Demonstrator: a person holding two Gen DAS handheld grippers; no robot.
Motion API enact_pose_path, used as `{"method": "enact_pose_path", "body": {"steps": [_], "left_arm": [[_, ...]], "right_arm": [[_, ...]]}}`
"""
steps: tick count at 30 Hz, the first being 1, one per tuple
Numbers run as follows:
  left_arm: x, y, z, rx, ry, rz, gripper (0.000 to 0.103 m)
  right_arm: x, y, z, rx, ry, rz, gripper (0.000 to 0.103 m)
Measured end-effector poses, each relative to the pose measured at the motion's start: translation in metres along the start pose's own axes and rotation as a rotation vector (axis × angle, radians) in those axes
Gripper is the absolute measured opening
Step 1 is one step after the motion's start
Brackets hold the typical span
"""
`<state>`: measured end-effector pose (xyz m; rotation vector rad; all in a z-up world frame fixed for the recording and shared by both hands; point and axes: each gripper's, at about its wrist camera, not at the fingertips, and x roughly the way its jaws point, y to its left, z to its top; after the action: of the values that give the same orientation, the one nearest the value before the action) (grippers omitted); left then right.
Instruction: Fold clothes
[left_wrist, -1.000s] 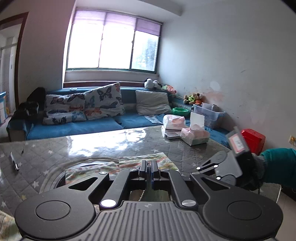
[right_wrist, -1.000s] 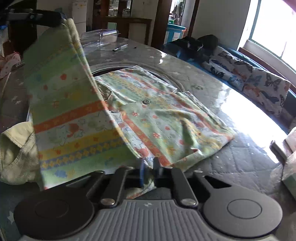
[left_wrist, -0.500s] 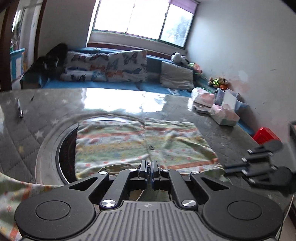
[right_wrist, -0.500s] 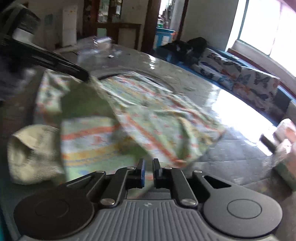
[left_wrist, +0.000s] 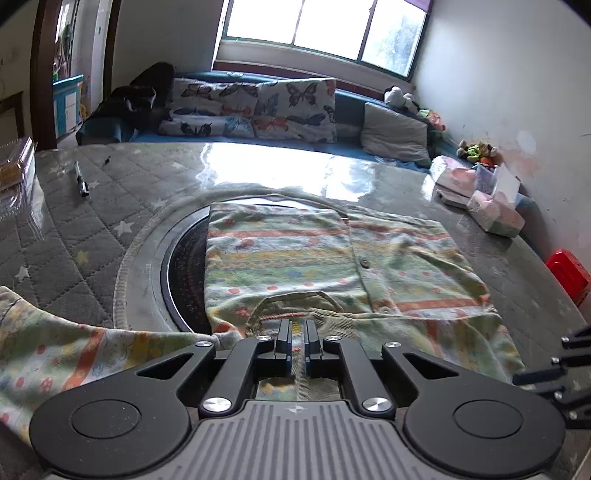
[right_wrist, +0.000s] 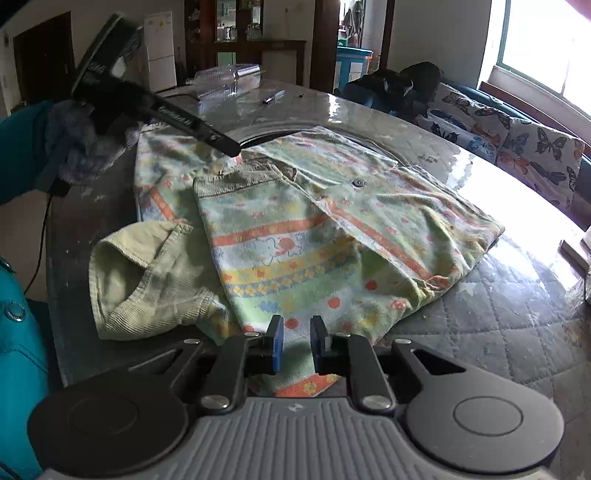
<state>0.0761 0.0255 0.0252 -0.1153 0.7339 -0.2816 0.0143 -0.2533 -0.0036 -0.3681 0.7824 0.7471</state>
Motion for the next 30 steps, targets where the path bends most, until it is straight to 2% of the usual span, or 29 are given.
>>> {"method": "enact_pose_path", "body": {"steps": [2, 7, 9, 11, 16, 19, 21, 24, 30], "left_arm": [[-0.008, -0.008, -0.004, 0.025, -0.008, -0.042, 0.007], [0.0, -0.034, -0.017, 0.086, 0.041, -0.13, 0.007], [0.007, -0.038, -0.026, 0.1, 0.071, -0.141, 0.007], [0.01, -0.039, -0.033, 0.1, 0.095, -0.143, 0.007], [-0.003, -0.027, -0.036, 0.073, 0.072, -0.142, 0.009], [-0.016, -0.01, -0.034, 0.037, 0.037, -0.101, 0.021], [-0.025, 0.003, -0.034, 0.003, 0.01, -0.061, 0.037], [-0.037, 0.028, -0.035, -0.054, -0.023, 0.009, 0.039], [-0.058, 0.087, -0.04, -0.187, -0.092, 0.234, 0.043]], "right_arm": [[0.001, 0.0, 0.002, 0.005, -0.008, 0.003, 0.016], [0.006, 0.002, 0.02, 0.016, -0.051, 0.004, 0.02], [0.009, 0.004, 0.027, 0.012, -0.067, -0.003, 0.025], [0.014, 0.007, 0.036, 0.004, -0.08, -0.012, 0.025], [0.033, 0.013, 0.052, 0.014, -0.1, -0.012, 0.028], [0.048, 0.018, 0.059, 0.018, -0.106, 0.0, 0.036], [0.056, 0.021, 0.06, 0.017, -0.1, 0.001, 0.037], [0.068, 0.027, 0.06, 0.02, -0.089, 0.008, 0.048], [0.072, 0.032, 0.061, 0.036, -0.098, -0.007, 0.05]]}}
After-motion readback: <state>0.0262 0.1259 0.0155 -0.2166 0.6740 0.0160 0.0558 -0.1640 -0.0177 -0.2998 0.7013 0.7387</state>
